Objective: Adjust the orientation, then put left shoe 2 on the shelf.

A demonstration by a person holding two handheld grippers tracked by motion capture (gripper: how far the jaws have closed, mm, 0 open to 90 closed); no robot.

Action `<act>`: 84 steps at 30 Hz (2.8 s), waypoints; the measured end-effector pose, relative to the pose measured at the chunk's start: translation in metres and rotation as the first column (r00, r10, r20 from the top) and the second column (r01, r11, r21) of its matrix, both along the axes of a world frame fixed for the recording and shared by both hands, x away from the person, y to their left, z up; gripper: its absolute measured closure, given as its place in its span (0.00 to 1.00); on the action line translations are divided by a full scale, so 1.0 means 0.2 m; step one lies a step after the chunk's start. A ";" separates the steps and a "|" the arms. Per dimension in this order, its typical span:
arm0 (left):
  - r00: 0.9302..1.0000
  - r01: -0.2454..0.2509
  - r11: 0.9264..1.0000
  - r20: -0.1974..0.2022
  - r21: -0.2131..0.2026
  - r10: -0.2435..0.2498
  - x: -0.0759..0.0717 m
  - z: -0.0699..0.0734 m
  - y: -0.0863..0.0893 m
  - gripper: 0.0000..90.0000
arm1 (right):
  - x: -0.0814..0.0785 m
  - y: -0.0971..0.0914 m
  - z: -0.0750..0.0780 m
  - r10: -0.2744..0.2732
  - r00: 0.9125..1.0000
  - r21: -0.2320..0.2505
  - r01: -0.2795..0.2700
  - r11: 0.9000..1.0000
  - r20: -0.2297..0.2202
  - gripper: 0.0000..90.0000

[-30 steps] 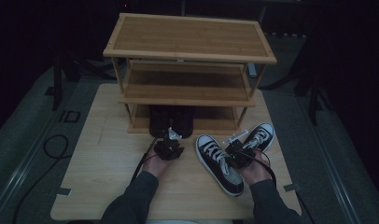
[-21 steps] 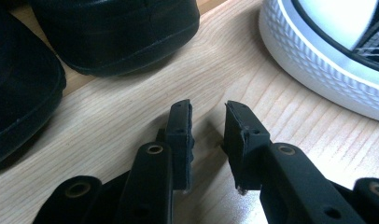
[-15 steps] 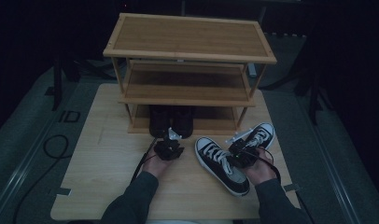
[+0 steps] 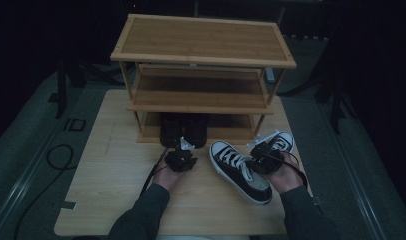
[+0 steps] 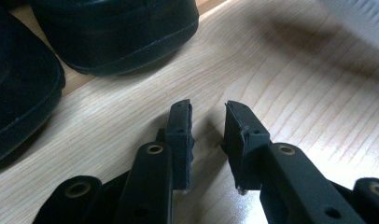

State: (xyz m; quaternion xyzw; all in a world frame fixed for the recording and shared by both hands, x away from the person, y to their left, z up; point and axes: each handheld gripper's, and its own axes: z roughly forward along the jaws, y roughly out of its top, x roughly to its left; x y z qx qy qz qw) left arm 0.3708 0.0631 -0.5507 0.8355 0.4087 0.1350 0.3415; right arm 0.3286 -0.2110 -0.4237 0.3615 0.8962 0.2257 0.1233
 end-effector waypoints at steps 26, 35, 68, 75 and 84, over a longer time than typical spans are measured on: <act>1.000 0.003 1.000 -0.001 0.001 -0.003 0.00 0.00 0.00 0.80 | 0.06 -0.02 0.13 0.050 0.999 0.049 -0.050 0.998 0.004 0.97; 1.000 0.004 1.000 0.000 0.001 -0.004 -0.01 0.00 -0.01 0.80 | 0.07 -0.03 0.17 0.058 0.998 0.068 -0.058 0.996 0.006 0.97; 1.000 0.009 1.000 -0.002 0.003 -0.009 0.00 0.00 0.00 0.81 | 0.17 0.04 0.43 0.125 0.991 0.140 -0.132 0.981 0.056 0.97; 1.000 0.010 1.000 -0.002 0.003 -0.010 0.00 0.00 -0.01 0.81 | 0.19 0.08 0.48 0.136 0.988 0.148 -0.145 0.978 0.069 0.97; 1.000 0.011 1.000 -0.005 0.001 -0.011 0.00 0.00 -0.01 0.81 | 0.24 0.13 0.54 0.138 0.987 0.142 -0.149 0.979 0.081 0.97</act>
